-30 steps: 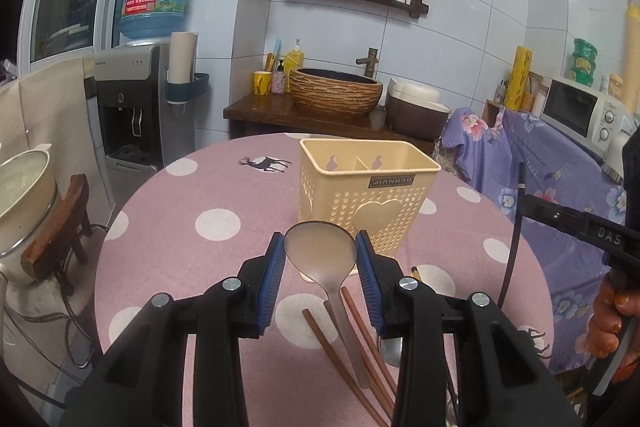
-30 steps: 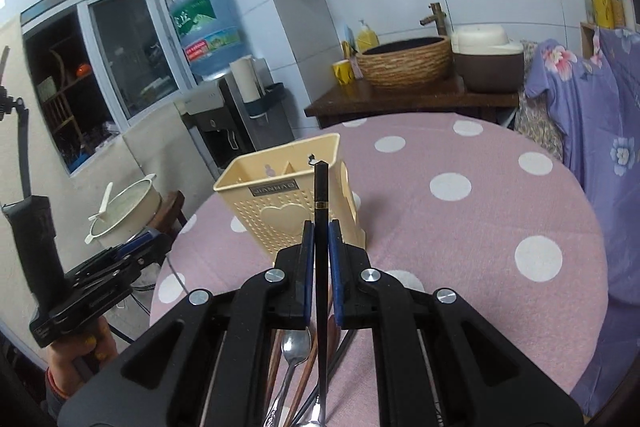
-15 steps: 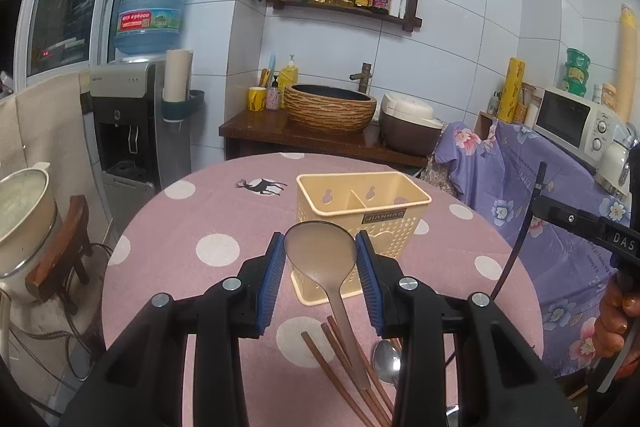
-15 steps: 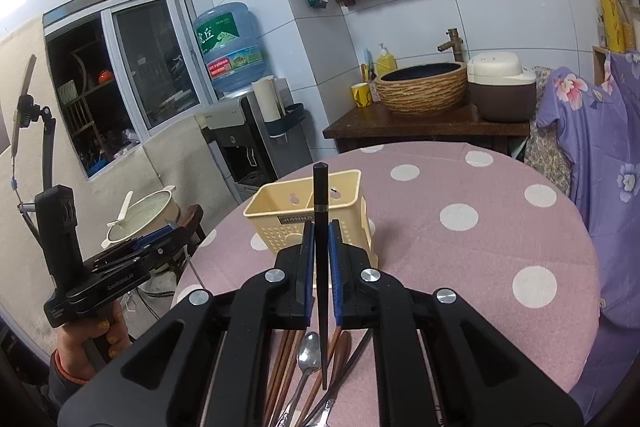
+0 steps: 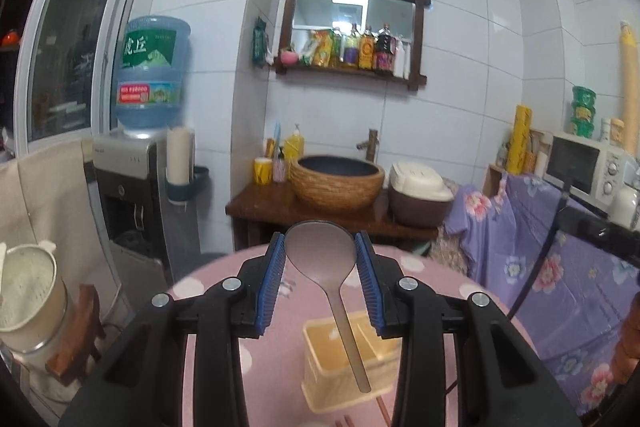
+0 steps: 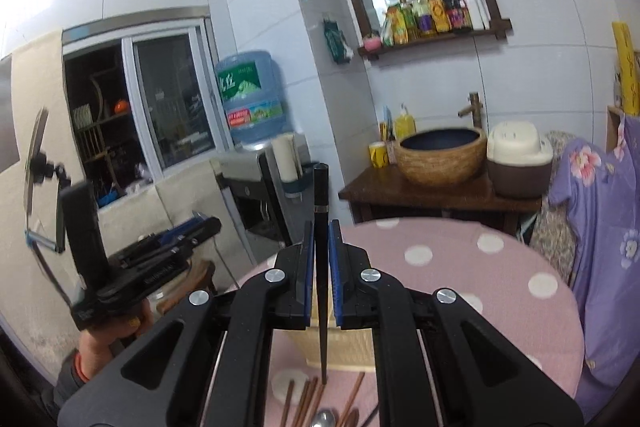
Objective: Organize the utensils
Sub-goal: 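Lower the spoon and black chopstick into the beige holder and open both tools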
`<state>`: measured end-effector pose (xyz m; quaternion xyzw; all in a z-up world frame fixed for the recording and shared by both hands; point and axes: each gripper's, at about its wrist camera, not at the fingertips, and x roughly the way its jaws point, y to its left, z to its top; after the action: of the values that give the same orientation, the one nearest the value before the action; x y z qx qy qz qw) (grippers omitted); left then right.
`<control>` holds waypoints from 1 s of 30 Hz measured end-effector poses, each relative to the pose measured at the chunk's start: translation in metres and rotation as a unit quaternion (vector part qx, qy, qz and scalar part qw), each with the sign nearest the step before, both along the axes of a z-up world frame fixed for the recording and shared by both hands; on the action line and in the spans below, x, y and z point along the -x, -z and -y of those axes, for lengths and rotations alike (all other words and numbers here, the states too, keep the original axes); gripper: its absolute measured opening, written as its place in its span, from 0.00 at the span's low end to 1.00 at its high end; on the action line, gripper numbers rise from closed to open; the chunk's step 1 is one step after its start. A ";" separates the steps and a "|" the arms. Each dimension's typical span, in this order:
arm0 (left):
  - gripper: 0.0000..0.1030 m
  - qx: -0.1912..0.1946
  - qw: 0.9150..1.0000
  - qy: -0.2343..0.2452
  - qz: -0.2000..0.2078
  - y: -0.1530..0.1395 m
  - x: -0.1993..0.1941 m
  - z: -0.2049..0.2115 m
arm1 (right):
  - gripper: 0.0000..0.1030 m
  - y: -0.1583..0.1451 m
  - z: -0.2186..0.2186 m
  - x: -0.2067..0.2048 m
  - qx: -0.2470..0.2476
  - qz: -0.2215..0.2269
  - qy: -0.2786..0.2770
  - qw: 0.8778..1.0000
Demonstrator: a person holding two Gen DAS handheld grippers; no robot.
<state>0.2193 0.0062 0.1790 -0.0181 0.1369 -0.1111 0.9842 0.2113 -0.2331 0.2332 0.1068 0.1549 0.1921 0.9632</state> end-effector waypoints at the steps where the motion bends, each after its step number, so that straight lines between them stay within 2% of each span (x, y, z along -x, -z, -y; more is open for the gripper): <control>1: 0.35 -0.002 1.000 -0.007 0.004 -0.003 -0.007 0.002 | 0.08 -0.008 -0.001 -0.005 0.000 0.009 0.007 1.000; 4: 0.35 -0.010 1.000 -0.023 0.010 -0.003 -0.025 0.010 | 0.08 -0.023 -0.006 -0.023 0.000 0.026 0.026 0.999; 7: 0.35 -0.028 0.999 -0.037 0.018 0.008 -0.034 0.021 | 0.08 -0.020 -0.013 -0.042 0.001 0.025 0.037 0.999; 9: 0.35 -0.040 0.998 -0.043 0.018 0.020 -0.036 0.026 | 0.08 -0.011 -0.016 -0.052 0.004 0.022 0.046 0.999; 14: 0.35 -0.042 0.998 -0.038 -0.015 0.055 -0.041 0.030 | 0.08 0.027 -0.021 -0.071 0.003 -0.012 0.057 0.998; 20: 0.35 -0.052 0.997 -0.032 -0.044 0.087 -0.035 0.033 | 0.08 0.070 -0.027 -0.076 0.013 -0.041 0.055 0.998; 30: 0.35 -0.071 0.995 -0.036 -0.064 0.112 -0.038 0.035 | 0.08 0.101 -0.031 -0.073 0.017 -0.065 0.046 0.997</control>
<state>0.2570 -0.0287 0.0672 0.0394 0.2065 -0.0643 0.9755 0.2847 -0.2026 0.1324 0.1095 0.2158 0.1378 0.9604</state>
